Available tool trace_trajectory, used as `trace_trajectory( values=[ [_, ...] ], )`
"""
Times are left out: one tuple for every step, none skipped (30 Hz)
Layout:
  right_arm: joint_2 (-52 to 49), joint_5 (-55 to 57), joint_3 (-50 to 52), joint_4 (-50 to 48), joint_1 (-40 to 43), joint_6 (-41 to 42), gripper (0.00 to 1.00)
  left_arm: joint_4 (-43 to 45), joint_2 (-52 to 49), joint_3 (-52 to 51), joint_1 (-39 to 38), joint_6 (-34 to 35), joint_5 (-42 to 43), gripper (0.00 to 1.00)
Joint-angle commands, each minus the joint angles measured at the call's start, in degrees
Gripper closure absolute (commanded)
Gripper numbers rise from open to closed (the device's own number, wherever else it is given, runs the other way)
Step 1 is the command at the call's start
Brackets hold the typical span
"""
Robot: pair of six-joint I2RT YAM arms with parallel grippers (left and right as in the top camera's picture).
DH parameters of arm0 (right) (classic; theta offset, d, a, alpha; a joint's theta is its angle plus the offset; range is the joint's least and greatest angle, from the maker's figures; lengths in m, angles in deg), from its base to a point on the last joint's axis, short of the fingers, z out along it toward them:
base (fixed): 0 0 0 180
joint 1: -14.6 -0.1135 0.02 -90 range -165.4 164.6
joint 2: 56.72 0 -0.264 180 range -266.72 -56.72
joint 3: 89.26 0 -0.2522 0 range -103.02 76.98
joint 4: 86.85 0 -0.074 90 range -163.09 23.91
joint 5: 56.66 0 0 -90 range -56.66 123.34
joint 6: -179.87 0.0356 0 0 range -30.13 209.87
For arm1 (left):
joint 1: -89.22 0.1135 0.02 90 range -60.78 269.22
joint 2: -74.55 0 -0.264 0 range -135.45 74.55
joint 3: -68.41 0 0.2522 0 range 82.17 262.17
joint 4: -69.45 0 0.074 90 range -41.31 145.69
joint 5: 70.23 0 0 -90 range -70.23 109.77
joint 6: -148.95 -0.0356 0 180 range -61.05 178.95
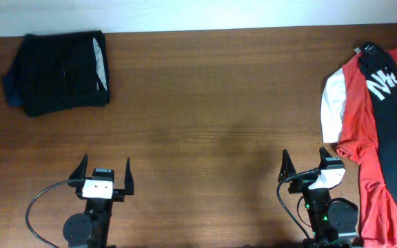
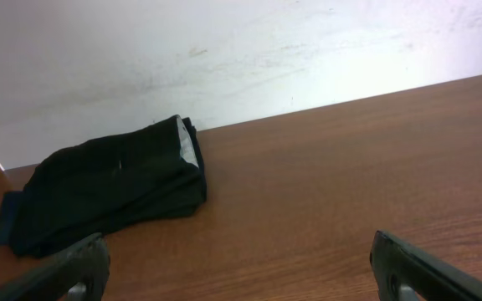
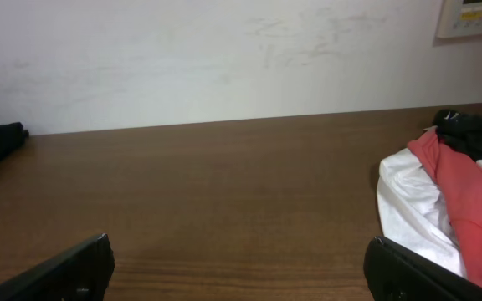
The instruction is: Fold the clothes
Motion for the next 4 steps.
trace_trajectory(
  values=[
    [0.48, 0.68, 0.28, 0.37, -0.28, 0.04, 0.01, -0.02, 0.28, -0.39, 0.35, -0.52, -0.20, 0.01],
    [0.48, 0.68, 0.28, 0.37, -0.28, 0.04, 0.01, -0.02, 0.28, -0.39, 0.35, -0.52, -0.20, 0.01],
    [0.48, 0.68, 0.28, 0.37, -0.28, 0.02, 0.01, -0.02, 0.28, -0.39, 0.35, -0.52, -0.20, 0.01],
    [0.48, 0.68, 0.28, 0.37, -0.28, 0.04, 0.01, -0.02, 0.28, -0.39, 0.35, -0.52, -0.20, 0.01]
  ],
)
